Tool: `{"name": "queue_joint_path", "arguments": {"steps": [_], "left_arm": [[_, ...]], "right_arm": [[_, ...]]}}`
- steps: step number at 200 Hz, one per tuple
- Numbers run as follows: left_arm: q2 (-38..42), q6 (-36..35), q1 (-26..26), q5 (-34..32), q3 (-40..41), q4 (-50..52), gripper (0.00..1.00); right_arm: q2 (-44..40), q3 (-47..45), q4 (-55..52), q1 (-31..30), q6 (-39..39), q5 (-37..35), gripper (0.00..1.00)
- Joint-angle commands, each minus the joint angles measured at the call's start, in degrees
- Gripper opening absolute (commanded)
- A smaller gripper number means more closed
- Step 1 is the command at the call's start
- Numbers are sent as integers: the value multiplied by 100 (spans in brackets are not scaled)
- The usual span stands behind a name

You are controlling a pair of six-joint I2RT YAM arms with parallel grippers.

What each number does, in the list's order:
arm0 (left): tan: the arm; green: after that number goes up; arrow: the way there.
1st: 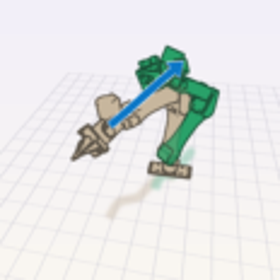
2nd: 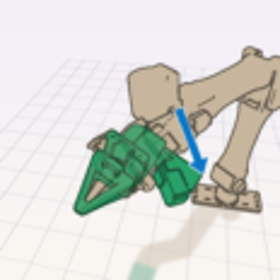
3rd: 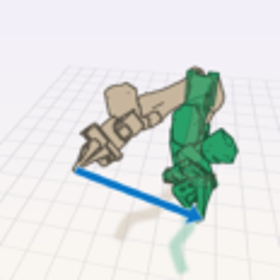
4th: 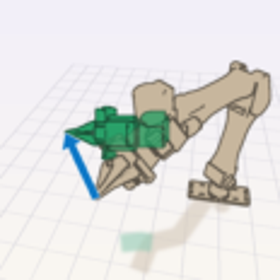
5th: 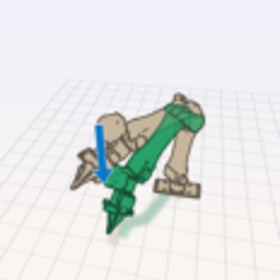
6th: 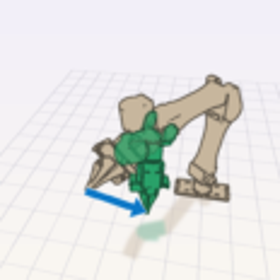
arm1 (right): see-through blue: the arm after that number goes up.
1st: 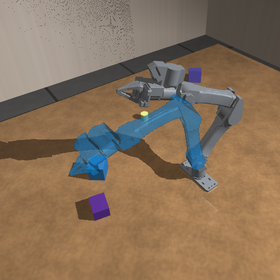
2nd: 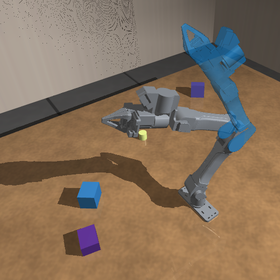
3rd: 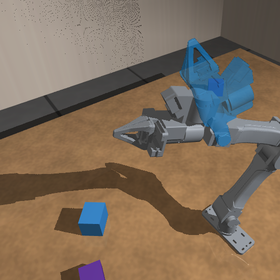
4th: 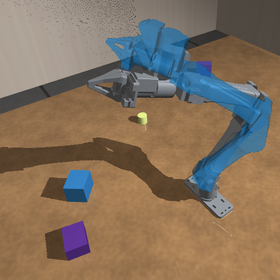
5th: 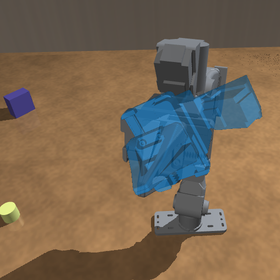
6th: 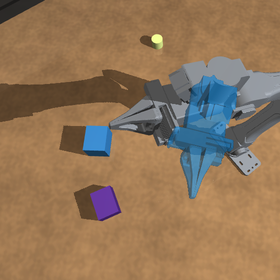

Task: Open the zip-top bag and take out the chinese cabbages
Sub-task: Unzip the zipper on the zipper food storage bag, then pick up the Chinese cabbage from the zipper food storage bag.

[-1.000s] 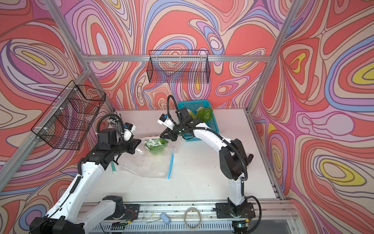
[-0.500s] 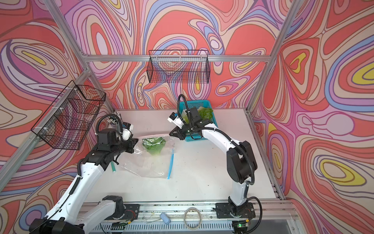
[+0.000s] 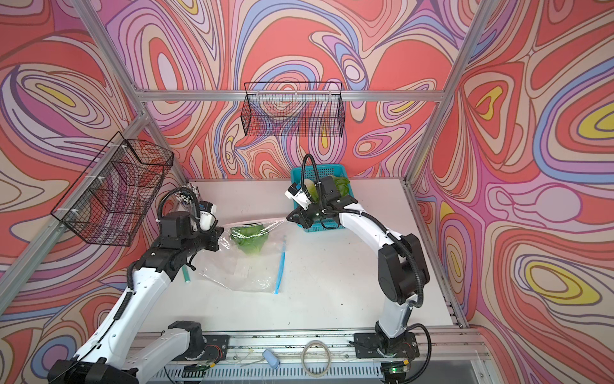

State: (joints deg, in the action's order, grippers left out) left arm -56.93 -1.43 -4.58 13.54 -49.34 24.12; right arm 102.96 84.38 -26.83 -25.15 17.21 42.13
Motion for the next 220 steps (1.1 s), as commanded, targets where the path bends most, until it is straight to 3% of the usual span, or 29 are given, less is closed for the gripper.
{"name": "queue_joint_path", "arguments": {"steps": [1, 111, 220], "left_arm": [[147, 39, 104, -528, 40, -118, 0], [393, -55, 99, 755, 285, -549, 0], [665, -59, -14, 1554, 504, -852, 0]], "right_arm": [[-171, -140, -69, 219, 38, -293, 0], [35, 41, 864, 77, -765, 702, 0], [699, 769, 1327, -296, -1098, 471, 0]]}}
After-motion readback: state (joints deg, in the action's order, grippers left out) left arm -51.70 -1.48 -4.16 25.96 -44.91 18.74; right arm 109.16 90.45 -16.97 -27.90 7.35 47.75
